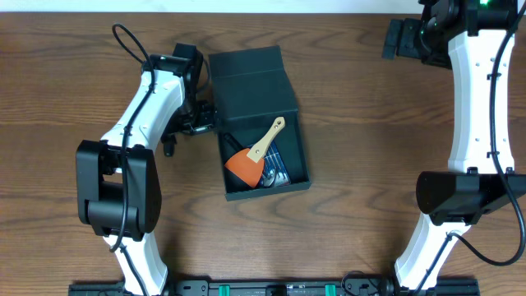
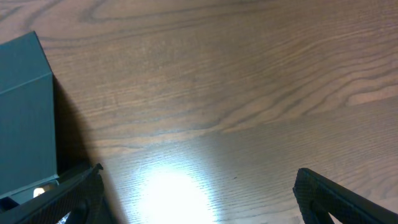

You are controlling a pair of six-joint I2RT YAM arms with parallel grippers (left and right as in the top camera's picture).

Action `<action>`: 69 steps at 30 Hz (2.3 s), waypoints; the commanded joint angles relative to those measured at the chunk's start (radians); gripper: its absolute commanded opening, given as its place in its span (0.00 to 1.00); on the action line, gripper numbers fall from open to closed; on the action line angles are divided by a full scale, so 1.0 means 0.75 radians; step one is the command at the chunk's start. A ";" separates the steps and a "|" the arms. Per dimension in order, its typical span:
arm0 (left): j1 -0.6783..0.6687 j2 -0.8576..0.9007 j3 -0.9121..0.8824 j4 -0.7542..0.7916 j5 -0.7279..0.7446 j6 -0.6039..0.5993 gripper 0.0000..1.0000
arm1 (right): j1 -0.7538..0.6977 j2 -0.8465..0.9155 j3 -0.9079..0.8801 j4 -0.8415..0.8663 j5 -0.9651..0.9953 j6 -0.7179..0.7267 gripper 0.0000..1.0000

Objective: Pack container
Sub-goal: 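Move the left gripper over the yellow-and-black screwdriver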

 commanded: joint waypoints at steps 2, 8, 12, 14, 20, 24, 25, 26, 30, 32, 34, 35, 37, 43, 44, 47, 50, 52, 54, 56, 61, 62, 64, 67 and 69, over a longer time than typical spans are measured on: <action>-0.003 -0.033 -0.003 0.049 0.138 0.063 0.94 | -0.002 -0.013 0.015 -0.001 -0.001 0.015 0.99; -0.019 -0.033 -0.003 0.101 0.170 0.125 0.94 | -0.002 -0.013 0.015 -0.001 -0.001 0.015 0.99; -0.026 -0.033 -0.003 0.103 0.165 0.133 0.94 | -0.002 -0.013 0.015 -0.001 -0.001 0.015 0.99; -0.024 -0.033 -0.003 0.099 0.145 0.133 0.94 | -0.002 -0.013 0.015 -0.001 -0.001 0.015 0.99; 0.005 -0.033 -0.003 0.012 -0.071 0.135 0.95 | -0.002 -0.013 0.015 -0.001 -0.001 0.015 0.99; 0.032 -0.033 -0.003 -0.020 -0.141 0.237 0.99 | -0.002 -0.013 0.015 -0.001 -0.001 0.015 0.99; 0.041 -0.033 -0.003 -0.020 -0.140 0.278 0.99 | -0.002 -0.013 0.015 -0.001 -0.001 0.016 0.99; 0.048 -0.033 -0.003 -0.019 -0.141 0.307 0.99 | -0.002 -0.013 0.015 -0.001 -0.001 0.016 0.99; 0.093 -0.033 -0.003 -0.005 -0.139 0.345 1.00 | -0.002 -0.013 0.015 -0.001 -0.001 0.015 0.99; 0.115 -0.033 -0.003 0.003 -0.137 0.382 1.00 | -0.002 -0.013 0.015 -0.001 -0.001 0.015 0.99; 0.138 -0.033 -0.003 0.010 -0.096 0.460 1.00 | -0.002 -0.013 0.015 -0.001 -0.001 0.015 0.99; 0.149 -0.033 -0.003 0.012 -0.079 0.489 1.00 | -0.002 -0.013 0.015 -0.001 -0.001 0.015 0.99; 0.167 -0.033 -0.003 0.023 -0.074 0.501 1.00 | -0.002 -0.013 0.015 -0.001 -0.001 0.016 0.99; 0.186 -0.031 -0.004 0.076 -0.027 0.528 0.99 | -0.002 -0.013 0.015 -0.001 -0.001 0.015 0.99; 0.186 -0.029 -0.005 0.081 -0.017 0.528 1.00 | -0.002 -0.013 0.015 -0.001 -0.001 0.015 0.99; 0.186 -0.011 -0.005 0.085 -0.004 0.527 0.99 | -0.002 -0.013 0.015 -0.001 -0.001 0.015 0.99; 0.186 0.017 -0.005 0.076 -0.004 0.527 0.99 | -0.002 -0.013 0.015 -0.001 -0.001 0.016 0.99; 0.186 0.033 -0.005 0.071 -0.004 0.527 0.99 | -0.002 -0.013 0.015 -0.001 -0.001 0.015 0.99; 0.186 0.040 -0.007 0.072 -0.004 0.527 0.99 | -0.002 -0.013 0.015 -0.001 -0.001 0.016 0.99; 0.186 0.046 -0.007 0.072 -0.004 0.528 0.99 | -0.002 -0.013 0.015 -0.001 -0.001 0.015 0.99; 0.186 0.073 -0.016 0.070 -0.004 0.527 0.98 | -0.002 -0.013 0.015 -0.001 -0.001 0.015 0.99; 0.186 0.079 -0.022 0.071 -0.004 0.527 0.98 | -0.002 -0.013 0.015 -0.001 -0.001 0.015 0.99; 0.186 0.095 -0.033 0.070 -0.004 0.527 0.98 | -0.002 -0.013 0.015 -0.001 -0.001 0.015 0.99; 0.186 0.121 -0.042 0.070 -0.004 0.527 0.98 | -0.002 -0.013 0.015 -0.001 -0.001 0.015 0.99; 0.186 0.131 -0.052 0.076 -0.004 0.527 0.98 | -0.002 -0.013 0.015 -0.001 -0.001 0.015 0.99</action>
